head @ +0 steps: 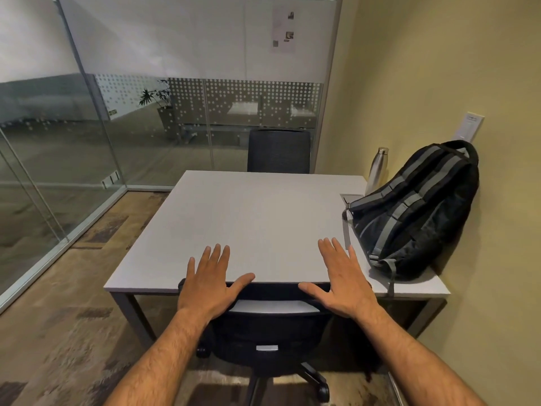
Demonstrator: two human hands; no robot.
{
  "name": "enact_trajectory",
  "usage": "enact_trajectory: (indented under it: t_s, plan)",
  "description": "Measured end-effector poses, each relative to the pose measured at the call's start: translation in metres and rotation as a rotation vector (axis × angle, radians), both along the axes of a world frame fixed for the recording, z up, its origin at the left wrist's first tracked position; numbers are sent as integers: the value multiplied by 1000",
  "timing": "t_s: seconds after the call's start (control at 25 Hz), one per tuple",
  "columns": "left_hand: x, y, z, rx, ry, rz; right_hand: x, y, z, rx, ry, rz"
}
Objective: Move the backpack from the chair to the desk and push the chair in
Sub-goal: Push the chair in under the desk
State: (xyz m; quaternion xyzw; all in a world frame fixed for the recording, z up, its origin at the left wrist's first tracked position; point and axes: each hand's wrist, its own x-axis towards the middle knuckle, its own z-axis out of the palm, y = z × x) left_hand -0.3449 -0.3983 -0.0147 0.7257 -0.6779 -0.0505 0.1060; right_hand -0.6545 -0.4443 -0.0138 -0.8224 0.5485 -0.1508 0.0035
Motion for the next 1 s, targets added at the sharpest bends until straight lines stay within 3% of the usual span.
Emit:
enact_trajectory:
  t_s: [1.0]
  plan:
    - [15,-52,1,-14,87,-1,12,-43,2,45,-35,-40]
